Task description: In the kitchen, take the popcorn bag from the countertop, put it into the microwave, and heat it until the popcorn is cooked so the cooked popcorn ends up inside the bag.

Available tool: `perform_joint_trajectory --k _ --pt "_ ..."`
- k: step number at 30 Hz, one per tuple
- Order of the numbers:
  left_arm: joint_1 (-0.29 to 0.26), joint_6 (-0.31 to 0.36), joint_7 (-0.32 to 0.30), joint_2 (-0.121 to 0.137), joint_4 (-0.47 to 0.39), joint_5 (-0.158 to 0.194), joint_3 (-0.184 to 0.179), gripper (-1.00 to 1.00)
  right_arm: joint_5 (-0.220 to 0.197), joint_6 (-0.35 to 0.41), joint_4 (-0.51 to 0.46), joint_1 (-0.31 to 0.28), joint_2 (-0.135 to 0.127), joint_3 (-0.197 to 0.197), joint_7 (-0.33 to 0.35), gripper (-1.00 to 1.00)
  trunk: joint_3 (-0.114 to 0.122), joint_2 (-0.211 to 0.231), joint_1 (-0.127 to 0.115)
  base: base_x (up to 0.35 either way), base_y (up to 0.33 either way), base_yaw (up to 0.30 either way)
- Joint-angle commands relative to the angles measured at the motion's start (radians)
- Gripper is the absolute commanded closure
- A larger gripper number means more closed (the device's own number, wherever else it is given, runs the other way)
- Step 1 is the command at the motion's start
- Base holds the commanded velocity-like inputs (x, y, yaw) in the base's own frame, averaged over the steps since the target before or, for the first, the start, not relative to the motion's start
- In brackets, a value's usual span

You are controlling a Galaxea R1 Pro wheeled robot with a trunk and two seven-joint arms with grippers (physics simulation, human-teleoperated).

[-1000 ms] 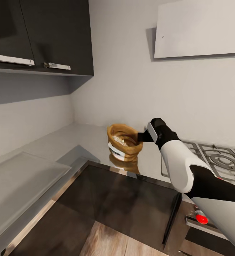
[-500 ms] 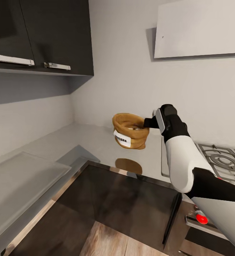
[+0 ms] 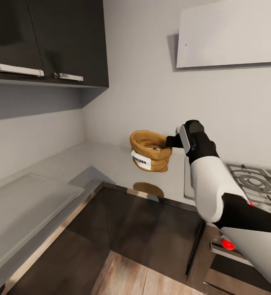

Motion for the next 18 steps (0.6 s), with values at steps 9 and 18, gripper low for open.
perform_joint_trajectory --k 9,18 --pt "0.001 -0.002 0.001 0.000 -0.002 0.003 0.002 -1.00 0.000 0.003 0.001 -0.001 0.001 -0.004 -0.005 1.00 -0.001 -0.001 -0.001 -0.344 0.000 0.000" --pt "0.001 -0.003 0.007 -0.002 -0.002 0.003 0.002 -1.00 0.000 0.003 0.009 -0.001 0.001 -0.003 -0.005 1.00 -0.001 -0.001 -0.001 -0.348 0.000 0.000"
